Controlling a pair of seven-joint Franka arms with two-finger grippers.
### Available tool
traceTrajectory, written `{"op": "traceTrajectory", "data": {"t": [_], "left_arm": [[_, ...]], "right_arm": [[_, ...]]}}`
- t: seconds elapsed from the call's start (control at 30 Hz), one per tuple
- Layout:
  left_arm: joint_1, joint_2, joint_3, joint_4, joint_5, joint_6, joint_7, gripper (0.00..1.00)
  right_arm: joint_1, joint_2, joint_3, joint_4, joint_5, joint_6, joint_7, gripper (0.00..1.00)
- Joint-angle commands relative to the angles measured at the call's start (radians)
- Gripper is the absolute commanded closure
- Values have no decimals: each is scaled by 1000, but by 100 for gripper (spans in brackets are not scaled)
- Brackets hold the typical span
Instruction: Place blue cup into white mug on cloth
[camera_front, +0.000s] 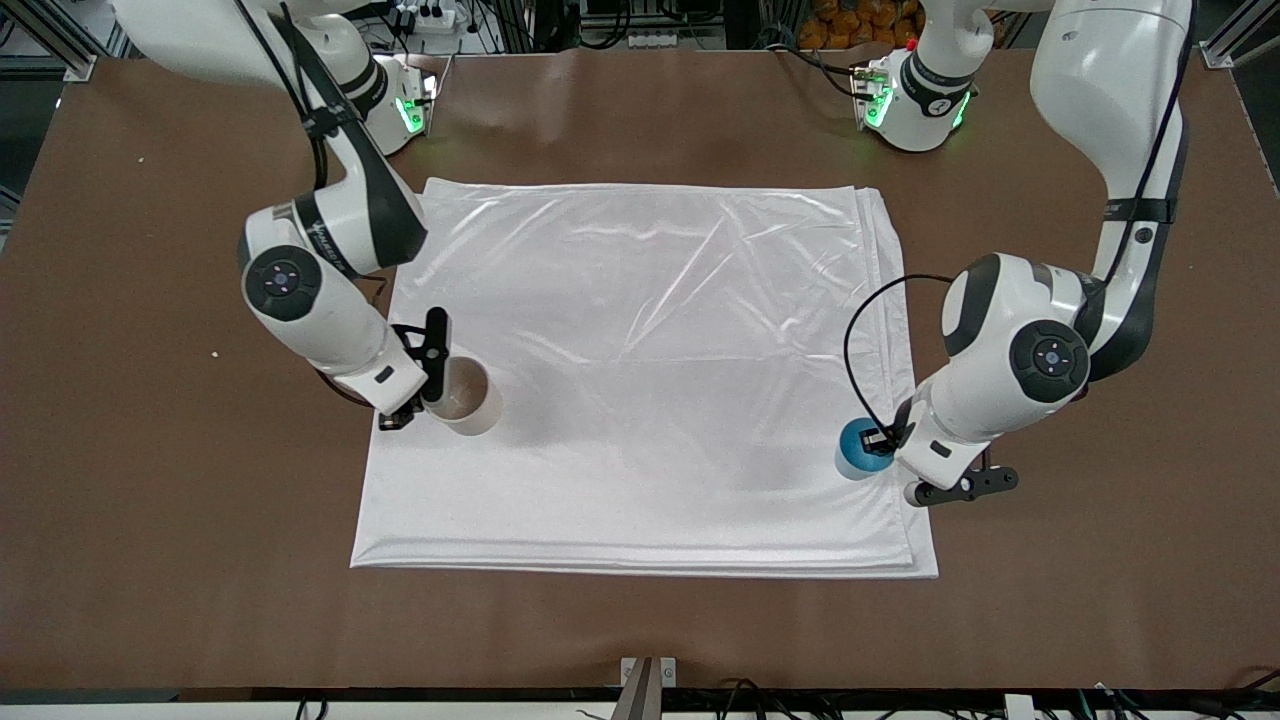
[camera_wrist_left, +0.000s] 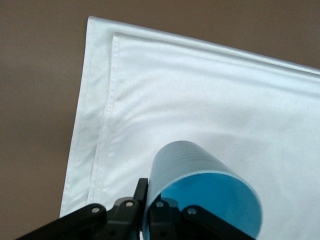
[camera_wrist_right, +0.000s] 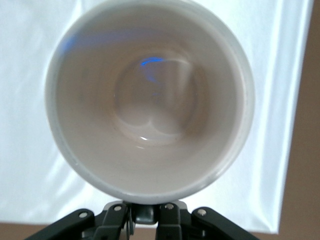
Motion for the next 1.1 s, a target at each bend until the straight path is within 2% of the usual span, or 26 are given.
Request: {"op": "traceTrajectory", "data": {"t": [0.0,0.43,0.77,1.07], "left_arm": [[-34,-24,7,-17,-4,-10,-71,100],[-113,-32,6,-15,-4,-25,-197,100],[-199,-33,7,-15,-10,-24,-305,100],[-271,-32,7,-15,-10,-24,-383,100]], "right_arm": [[66,107,-5,99,0,-15,64,100],[216,203,-11,135,-18,2,200,100],[285,229,-14,129,-20,51,243,100],[313,253,-19,123,-72,87,321,100]]}}
